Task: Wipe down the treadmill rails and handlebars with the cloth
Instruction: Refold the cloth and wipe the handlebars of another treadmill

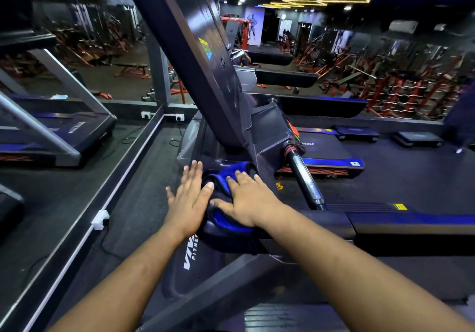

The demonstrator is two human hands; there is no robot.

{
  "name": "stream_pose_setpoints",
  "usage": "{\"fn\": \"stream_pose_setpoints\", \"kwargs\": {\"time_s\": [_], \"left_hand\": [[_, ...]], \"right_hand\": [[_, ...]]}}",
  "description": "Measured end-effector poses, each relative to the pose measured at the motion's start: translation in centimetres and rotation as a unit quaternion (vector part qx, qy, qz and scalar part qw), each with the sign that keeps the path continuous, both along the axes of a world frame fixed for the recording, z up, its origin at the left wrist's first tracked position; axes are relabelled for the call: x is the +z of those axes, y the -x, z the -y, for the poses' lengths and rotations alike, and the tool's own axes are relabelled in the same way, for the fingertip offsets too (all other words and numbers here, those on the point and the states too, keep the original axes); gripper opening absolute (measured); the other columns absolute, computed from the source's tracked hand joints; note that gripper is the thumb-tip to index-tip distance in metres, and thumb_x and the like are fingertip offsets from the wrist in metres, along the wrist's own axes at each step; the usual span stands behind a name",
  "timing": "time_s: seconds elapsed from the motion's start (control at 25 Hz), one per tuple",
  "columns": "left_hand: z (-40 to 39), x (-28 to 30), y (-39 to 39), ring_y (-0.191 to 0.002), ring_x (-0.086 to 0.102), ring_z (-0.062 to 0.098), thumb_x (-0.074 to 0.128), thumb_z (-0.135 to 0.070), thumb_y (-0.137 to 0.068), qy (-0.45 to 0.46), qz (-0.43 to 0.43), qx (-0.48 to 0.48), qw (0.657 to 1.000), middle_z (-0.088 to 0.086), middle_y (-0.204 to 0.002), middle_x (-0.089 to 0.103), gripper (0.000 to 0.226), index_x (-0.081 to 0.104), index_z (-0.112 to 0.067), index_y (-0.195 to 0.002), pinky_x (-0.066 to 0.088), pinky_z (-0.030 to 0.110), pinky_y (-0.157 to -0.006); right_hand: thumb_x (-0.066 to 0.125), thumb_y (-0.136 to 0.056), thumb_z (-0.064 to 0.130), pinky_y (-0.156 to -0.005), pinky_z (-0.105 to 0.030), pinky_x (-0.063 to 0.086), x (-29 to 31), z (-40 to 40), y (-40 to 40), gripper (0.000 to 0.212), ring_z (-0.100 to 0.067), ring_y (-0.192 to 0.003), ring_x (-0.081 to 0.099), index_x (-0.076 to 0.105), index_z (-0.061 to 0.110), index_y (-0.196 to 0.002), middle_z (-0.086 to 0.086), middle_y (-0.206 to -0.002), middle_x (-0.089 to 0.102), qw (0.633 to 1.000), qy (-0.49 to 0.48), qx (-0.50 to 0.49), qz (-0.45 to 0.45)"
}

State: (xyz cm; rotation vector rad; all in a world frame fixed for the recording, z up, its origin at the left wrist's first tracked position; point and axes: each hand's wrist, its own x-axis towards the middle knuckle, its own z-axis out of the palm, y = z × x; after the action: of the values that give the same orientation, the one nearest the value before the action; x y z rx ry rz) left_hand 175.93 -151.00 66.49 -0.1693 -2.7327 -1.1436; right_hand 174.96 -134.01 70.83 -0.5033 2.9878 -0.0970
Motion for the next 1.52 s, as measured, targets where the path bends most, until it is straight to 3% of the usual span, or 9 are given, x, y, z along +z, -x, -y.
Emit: {"fn": "stream_pose_setpoints", "kwargs": {"time_s": [0.16,0.36,0.56,0.76,0.96,1.16,1.32,1.4,1.52], "left_hand": [[0.0,0.5,-0.3,-0.145,-0.012,-0.008,0.016,-0.06,-0.086,-0.041,0.03,-0.01,0.999,-0.026,-0.16,-0.006,0.077,0.004,-0.033,-0.157,-0.013,0.053,-0.12],[0.1,1.1,0.3,-0.139,-0.006,-0.013,0.019,-0.073,-0.07,-0.162,0.064,-0.002,0.985,-0.032,-0.149,0.002,0.095,0.006,-0.035,-0.156,-0.017,0.045,-0.12],[0.6,1.1,-0.2,-0.144,-0.006,-0.01,0.024,-0.075,-0.069,-0.257,0.086,-0.041,0.962,-0.029,-0.153,0.003,0.086,0.005,-0.046,-0.147,-0.018,0.045,-0.121],[-0.1,0.4,-2.2,-0.142,-0.015,-0.015,0.013,-0.067,-0.082,-0.037,-0.026,-0.026,0.999,-0.03,-0.157,-0.004,0.081,0.004,-0.037,-0.156,-0.024,0.051,-0.113],[-2.1,0.2,-3.1,-0.149,-0.015,-0.002,0.012,-0.065,-0.089,0.1,-0.088,-0.054,0.99,-0.018,-0.164,-0.006,0.077,0.002,-0.032,-0.158,-0.024,0.059,-0.112],[-4.6,0.5,-3.8,-0.153,-0.003,0.008,0.016,-0.068,-0.091,0.229,-0.151,-0.094,0.957,-0.007,-0.166,0.0,0.08,0.013,-0.026,-0.159,-0.018,0.068,-0.111],[-6.4,0.4,-4.6,-0.154,0.005,0.013,0.015,-0.067,-0.093,0.307,-0.172,-0.105,0.93,-0.002,-0.167,0.007,0.079,0.017,-0.023,-0.158,-0.009,0.075,-0.111],[-6.6,0.5,-4.7,-0.153,0.008,0.014,0.015,-0.067,-0.094,0.325,-0.172,-0.104,0.924,-0.001,-0.167,0.011,0.078,0.02,-0.022,-0.158,-0.004,0.077,-0.11],[-6.6,0.6,-4.4,-0.153,0.008,0.013,0.012,-0.068,-0.093,0.315,-0.166,-0.104,0.929,-0.002,-0.167,0.012,0.08,0.02,-0.021,-0.158,-0.002,0.077,-0.11]], "right_hand": [[0.027,-0.086,0.08,-0.116,-0.045,0.025,-0.4,-0.3,-1.9,0.093,-0.032,-0.138,0.037,0.041,0.009,-0.144,-0.018,-0.147,0.044,0.996,-0.026,-0.006,-0.085],[0.026,-0.095,0.068,-0.122,-0.055,0.003,0.2,3.2,-0.3,0.083,-0.035,-0.15,0.014,0.027,0.009,-0.153,-0.024,-0.159,0.021,1.0,-0.011,0.007,0.011],[0.038,-0.098,0.052,-0.113,-0.046,0.028,-0.2,2.1,-2.3,0.048,-0.031,-0.121,0.055,0.056,0.014,-0.121,-0.011,-0.124,0.063,0.99,0.071,0.105,-0.067],[0.043,-0.089,0.067,-0.101,-0.046,0.041,-4.3,-6.1,-7.0,0.07,-0.029,-0.126,0.051,0.043,0.024,-0.144,-0.011,-0.14,0.052,0.955,0.001,0.119,-0.273],[0.033,-0.079,0.084,-0.089,-0.046,0.045,-3.2,-5.6,-6.3,0.084,-0.031,-0.117,0.053,0.042,0.029,-0.142,-0.009,-0.129,0.054,0.971,0.037,-0.078,-0.221],[0.035,-0.086,0.08,-0.1,-0.044,0.037,-4.7,-11.8,-8.7,0.079,-0.029,-0.122,0.051,0.045,0.027,-0.145,-0.01,-0.133,0.054,0.961,-0.024,0.012,-0.274],[0.034,-0.082,0.082,-0.095,-0.044,0.039,-4.4,-20.4,-8.9,0.075,-0.03,-0.107,0.056,0.058,0.025,-0.124,-0.004,-0.113,0.057,0.949,0.001,-0.132,-0.285],[0.037,-0.083,0.077,-0.101,-0.049,0.037,-4.6,-17.2,-8.6,0.066,-0.029,-0.111,0.055,0.062,0.023,-0.113,-0.005,-0.114,0.059,0.931,0.026,-0.2,-0.304],[0.036,-0.087,0.065,-0.107,-0.053,0.033,-5.0,-8.4,-8.3,0.06,-0.026,-0.12,0.052,0.061,0.024,-0.123,-0.005,-0.128,0.059,0.941,0.079,-0.138,-0.297]]}}
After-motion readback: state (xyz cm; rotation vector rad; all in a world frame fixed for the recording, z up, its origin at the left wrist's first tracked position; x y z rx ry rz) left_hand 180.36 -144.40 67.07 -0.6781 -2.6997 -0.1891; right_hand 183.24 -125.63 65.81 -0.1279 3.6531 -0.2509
